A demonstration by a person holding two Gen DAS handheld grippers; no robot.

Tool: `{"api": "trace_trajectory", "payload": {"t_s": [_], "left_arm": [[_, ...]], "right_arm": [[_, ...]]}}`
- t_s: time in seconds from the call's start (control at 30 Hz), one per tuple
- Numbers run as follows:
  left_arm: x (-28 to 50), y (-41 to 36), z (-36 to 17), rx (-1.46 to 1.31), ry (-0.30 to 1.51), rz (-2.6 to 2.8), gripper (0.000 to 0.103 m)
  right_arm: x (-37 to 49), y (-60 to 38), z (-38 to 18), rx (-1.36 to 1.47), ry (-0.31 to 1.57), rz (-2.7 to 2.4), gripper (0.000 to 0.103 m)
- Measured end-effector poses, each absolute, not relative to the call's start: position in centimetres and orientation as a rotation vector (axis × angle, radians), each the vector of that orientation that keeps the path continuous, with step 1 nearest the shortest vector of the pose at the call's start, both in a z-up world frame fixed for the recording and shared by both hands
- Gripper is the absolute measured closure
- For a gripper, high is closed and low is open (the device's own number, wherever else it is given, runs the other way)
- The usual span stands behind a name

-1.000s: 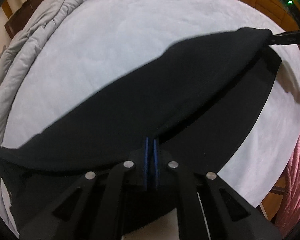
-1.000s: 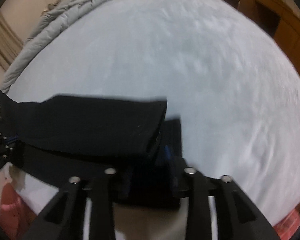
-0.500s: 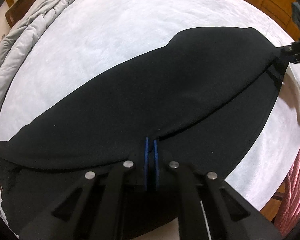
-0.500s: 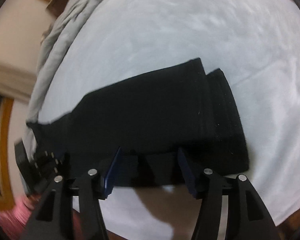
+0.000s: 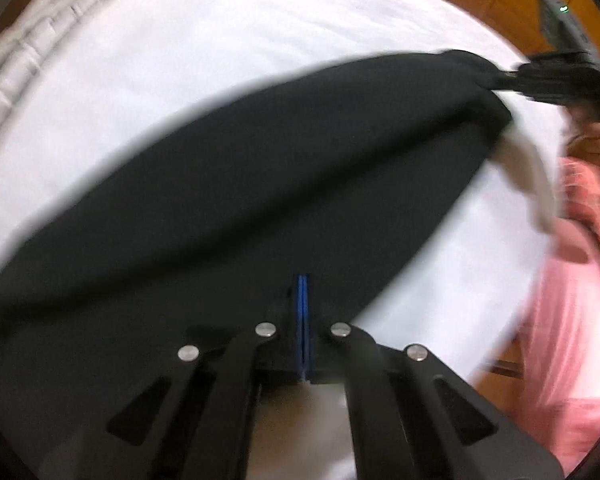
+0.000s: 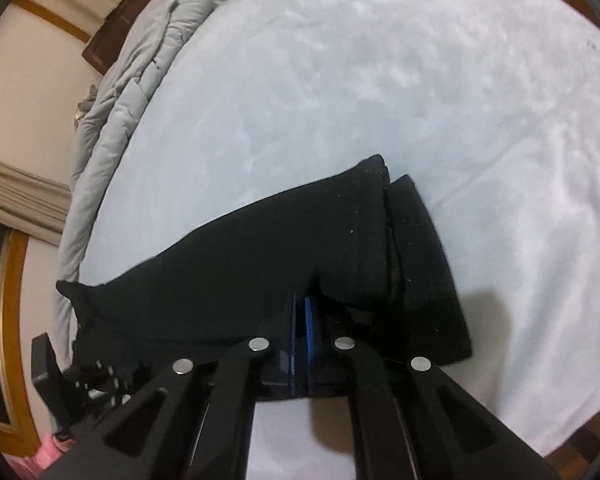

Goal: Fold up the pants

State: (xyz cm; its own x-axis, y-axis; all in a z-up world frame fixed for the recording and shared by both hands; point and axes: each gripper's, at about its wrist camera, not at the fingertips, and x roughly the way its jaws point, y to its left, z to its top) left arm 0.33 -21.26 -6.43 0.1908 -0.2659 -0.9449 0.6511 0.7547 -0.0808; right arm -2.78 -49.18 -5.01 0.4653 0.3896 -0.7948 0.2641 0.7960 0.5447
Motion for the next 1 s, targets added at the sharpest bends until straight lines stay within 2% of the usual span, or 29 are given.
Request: {"api": "trace_trajectory", "payload": {"t_s": [0.1,0.17,0.23,0.27,0.3,0.37,0.4,0.47,0.67,1.0], "left_arm": [[-1.3,-22.1,-6.5,0.463,1.160,-0.655,0.103],[-0.6,-21.6,-6.2,0.370,1.188,-0.652,0.103],[1.2,-20.7,-5.9,0.239,1.232,-0.610,0.079],[2.2,-20.4,-5.7,0.196,1.232,-0.588,0.055],[2.5,-20.2,-5.5,0.169,1.225,-0.575,0.048],[3.9,-20.2,-4.8,0.116,1.223,-0.563,0.042],[4.5,-20.4,-4.6,0.093,1.237,-0.568,0.032],[5.7,-20.4,-4.6,0.027,1.271,-0.550,0.022],[8.2,-20.1,-8.6,-0.209,1.508,-0.481,0.019],[7.3,-16.3,-9.5,-0.585,1.603,-0.360,0.018]], "right_arm": [[-3.4,-49.2,-4.4,0.678,1.095,0.094,0.100],[-4.0,-49.4,-4.1,0.675,1.088,0.104,0.100],[-4.0,-49.2,-4.3,0.680,1.099,0.098,0.100],[-4.0,-49.2,-4.6,0.674,1.106,0.093,0.100],[-3.9,-49.0,-4.9,0.662,1.115,0.085,0.100],[-3.7,-48.6,-5.6,0.649,1.129,0.075,0.100],[-3.6,-48.4,-5.9,0.641,1.135,0.070,0.100],[-3.6,-48.2,-6.2,0.629,1.140,0.064,0.100],[-4.0,-48.6,-6.4,0.651,1.134,0.080,0.100],[-4.3,-48.8,-6.7,0.650,1.133,0.089,0.100]]}}
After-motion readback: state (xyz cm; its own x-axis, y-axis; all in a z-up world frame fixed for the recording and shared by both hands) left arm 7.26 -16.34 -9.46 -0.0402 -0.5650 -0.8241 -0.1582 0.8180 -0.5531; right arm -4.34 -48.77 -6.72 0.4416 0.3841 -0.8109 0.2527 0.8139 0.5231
